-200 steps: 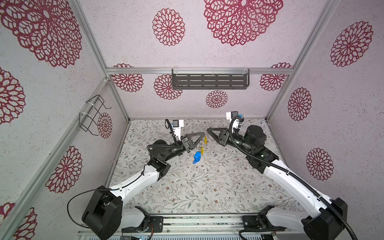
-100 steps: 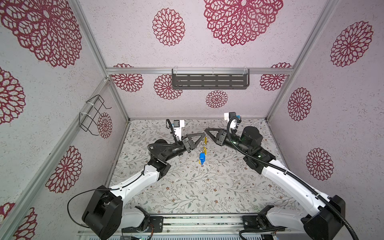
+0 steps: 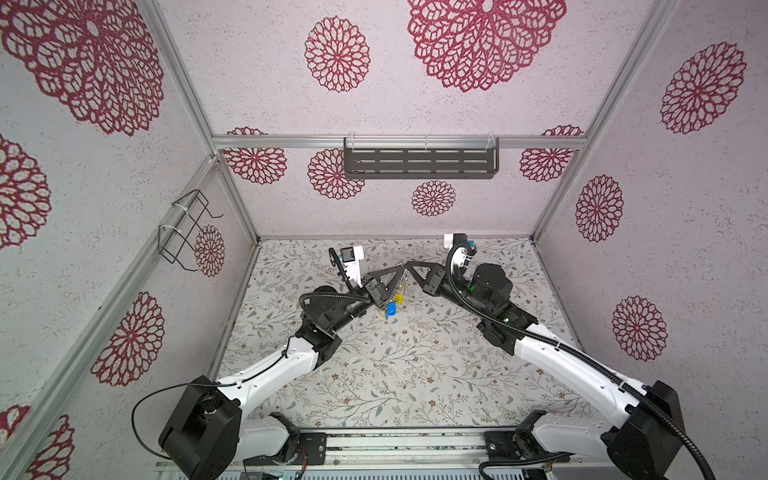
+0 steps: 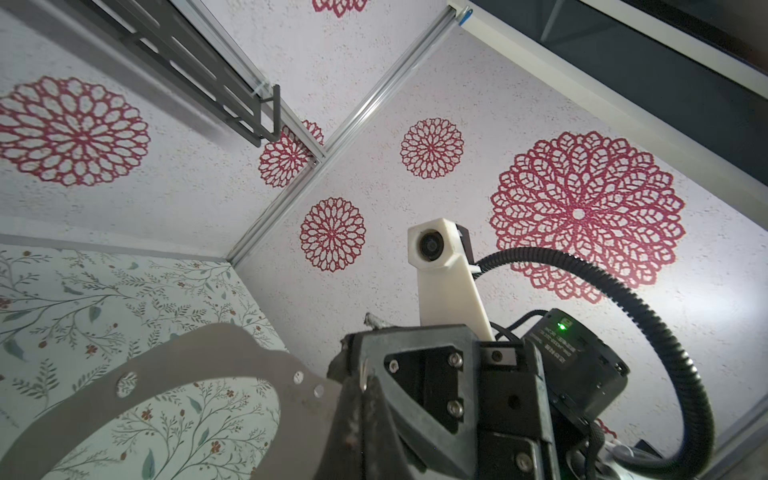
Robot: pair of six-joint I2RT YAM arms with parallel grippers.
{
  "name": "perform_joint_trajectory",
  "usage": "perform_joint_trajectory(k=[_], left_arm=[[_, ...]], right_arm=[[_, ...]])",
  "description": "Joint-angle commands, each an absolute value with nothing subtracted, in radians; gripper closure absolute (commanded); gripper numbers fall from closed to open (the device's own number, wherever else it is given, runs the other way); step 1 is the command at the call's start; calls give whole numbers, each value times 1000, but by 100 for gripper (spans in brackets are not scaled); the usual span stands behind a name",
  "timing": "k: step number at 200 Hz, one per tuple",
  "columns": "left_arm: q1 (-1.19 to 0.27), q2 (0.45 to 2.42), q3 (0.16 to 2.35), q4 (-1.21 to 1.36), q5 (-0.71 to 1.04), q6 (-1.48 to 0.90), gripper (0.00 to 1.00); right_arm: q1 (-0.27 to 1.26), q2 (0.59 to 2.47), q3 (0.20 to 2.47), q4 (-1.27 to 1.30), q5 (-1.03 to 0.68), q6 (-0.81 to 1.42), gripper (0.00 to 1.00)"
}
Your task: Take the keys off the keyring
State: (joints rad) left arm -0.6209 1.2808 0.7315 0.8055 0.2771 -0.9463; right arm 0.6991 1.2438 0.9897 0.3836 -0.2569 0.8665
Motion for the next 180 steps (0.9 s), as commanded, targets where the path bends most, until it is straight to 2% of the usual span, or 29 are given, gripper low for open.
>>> perform_joint_trajectory(k=[1, 87, 131, 180], left_arm=[[-634, 1256, 732, 913, 161, -908, 100], [-636, 1266, 739, 941, 157, -941, 100], [-631, 1253, 744, 899, 213, -928, 100], [-623, 1277, 827, 796, 396, -917, 100]], right_arm=[[736, 1256, 981, 390, -287, 897, 94], [767, 1293, 1001, 365, -280, 890, 94], [730, 1178, 1022, 162, -158, 776, 86], [626, 1027, 1027, 55, -137, 652, 87]])
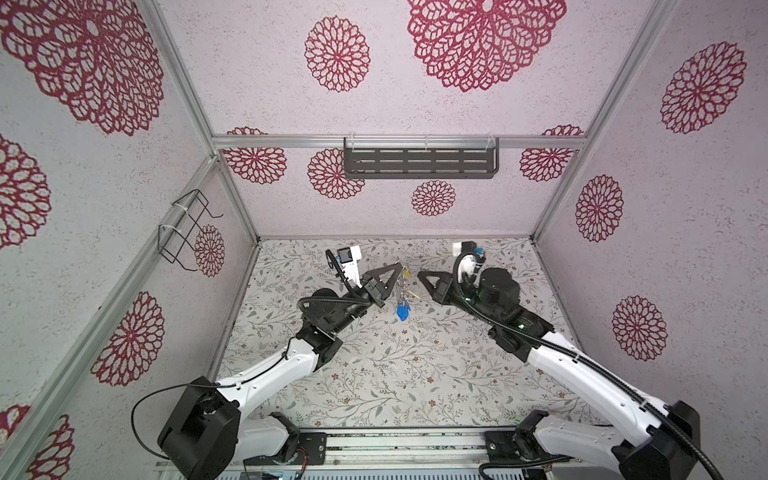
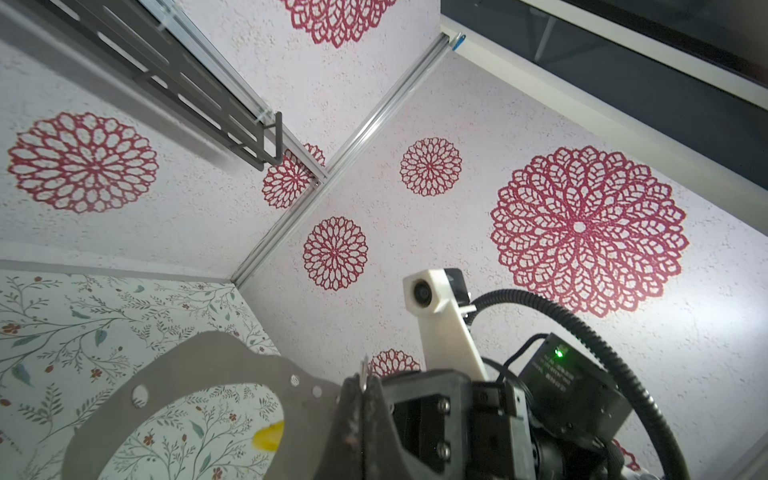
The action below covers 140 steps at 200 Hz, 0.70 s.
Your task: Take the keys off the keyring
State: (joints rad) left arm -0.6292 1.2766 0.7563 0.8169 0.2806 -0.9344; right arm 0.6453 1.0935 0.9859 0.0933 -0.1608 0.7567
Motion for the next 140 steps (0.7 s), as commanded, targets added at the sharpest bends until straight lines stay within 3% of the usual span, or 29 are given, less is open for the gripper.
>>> perform_joint_trajectory(k=[1, 13, 34, 70, 99, 140], left_arm=[[-623, 1278, 829, 795, 399, -917, 100], [-623, 1286, 843, 781, 421, -919, 100], [-623, 1297, 855, 782, 445, -930, 100], [-623, 1329, 885, 783, 514, -964, 100], [-623, 1342, 885, 801, 531, -984, 100], [-623, 1348, 894, 818, 536, -991, 100]], right_arm=[[626, 1026, 1027, 58, -139, 649, 87], [626, 1020, 1026, 119, -214, 628, 85], [629, 1048, 1031, 234, -353, 629, 71], [655, 1103, 1044, 306, -423, 601, 64], [664, 1116, 1040, 335, -433, 592, 63], [664, 1111, 1021, 342, -431, 593, 73]])
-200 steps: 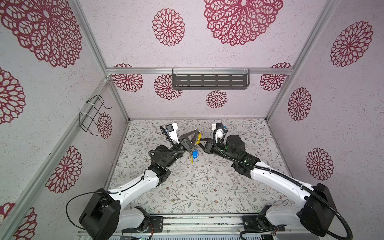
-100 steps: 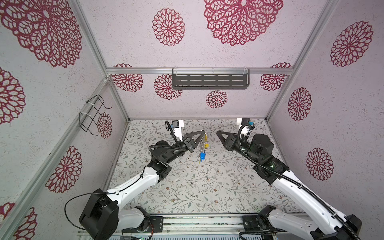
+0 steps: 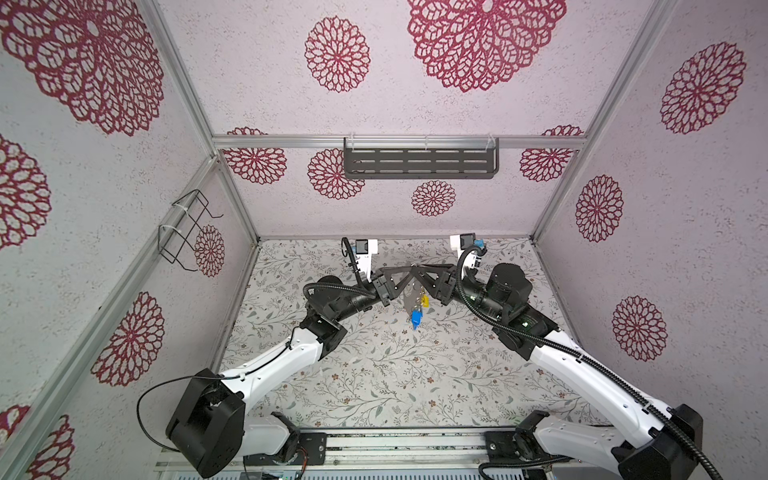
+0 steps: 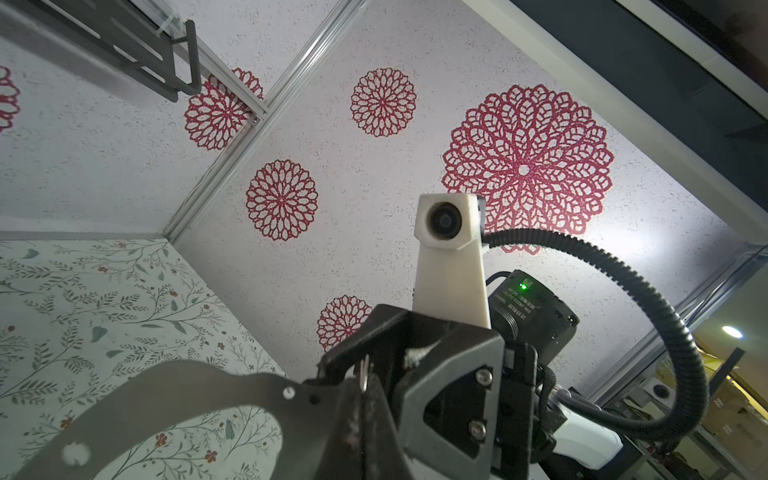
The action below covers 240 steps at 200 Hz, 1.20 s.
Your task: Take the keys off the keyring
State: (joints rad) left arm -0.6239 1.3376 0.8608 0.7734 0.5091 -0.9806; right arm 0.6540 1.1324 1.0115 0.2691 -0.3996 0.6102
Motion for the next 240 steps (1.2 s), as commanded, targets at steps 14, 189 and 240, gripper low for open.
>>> perform_joint_trajectory(k=[14, 189, 240], left_arm=[[-623, 1351, 894, 824, 538, -996, 100], [-621, 1366, 903, 872, 594, -1026, 100], [-621, 1377, 914, 886, 609, -1032, 100]], right_arm=[[666, 1109, 1012, 346, -430, 596, 76], [667, 1123, 1020, 313, -476, 623, 85], [669, 1175, 1006, 382, -520, 691, 100]])
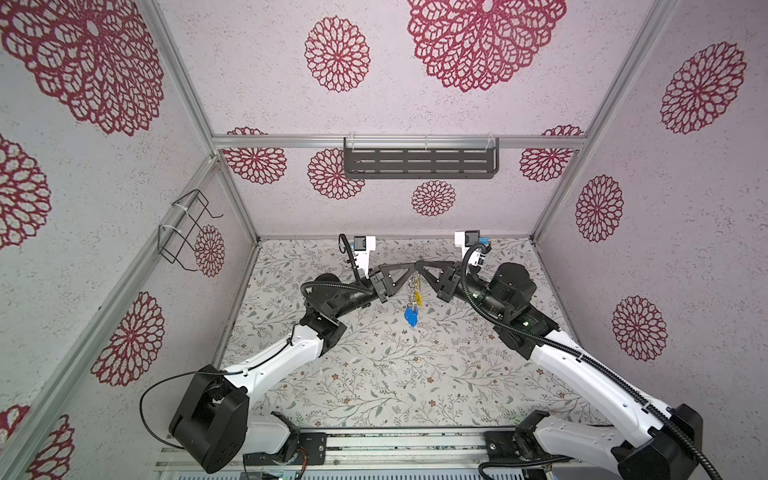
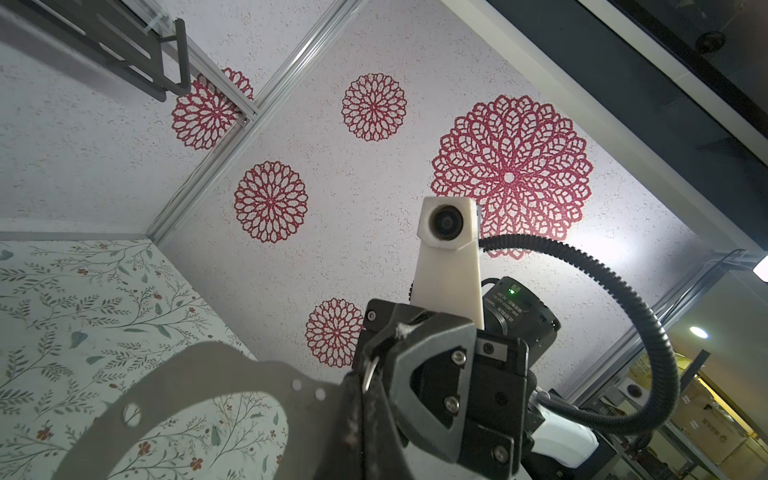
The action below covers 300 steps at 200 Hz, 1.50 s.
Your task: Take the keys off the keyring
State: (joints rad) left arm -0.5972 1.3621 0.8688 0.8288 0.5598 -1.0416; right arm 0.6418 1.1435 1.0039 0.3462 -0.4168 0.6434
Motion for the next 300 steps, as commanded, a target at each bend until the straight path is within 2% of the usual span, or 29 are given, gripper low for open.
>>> perform_joint_trajectory(k=[1, 51, 84, 113, 147, 185, 209, 250, 300], left_arm=[[-621, 1377, 914, 885, 610, -1033, 100], [-620, 1387, 919, 886, 604, -1021, 100], [-603, 1378, 891, 873, 609, -975, 86], [-570, 1358, 869, 806, 617, -923, 84], [-529, 1326, 867, 676, 674, -810, 73], [-478, 1269, 875, 485, 775, -596, 73], [-474, 1268, 881, 432, 851, -504, 67], [-469, 1333, 927, 390, 974, -530, 66], [-468, 1364, 916, 506, 982, -602, 68]], right_arm=[[669, 1176, 1006, 383, -520, 691, 100], [670, 1166, 1031, 340, -503, 661, 100], [670, 1132, 1089, 156, -422, 523, 100], [669, 1123, 1116, 71, -390, 444, 100], [669, 1134, 1148, -8, -391, 370, 100], [669, 1163, 1216, -135, -425, 240, 100], [669, 1183, 1236, -173, -460, 199, 100], [669, 1178, 1215, -167, -450, 151, 100], [669, 1189, 1221, -171, -491, 139, 100]])
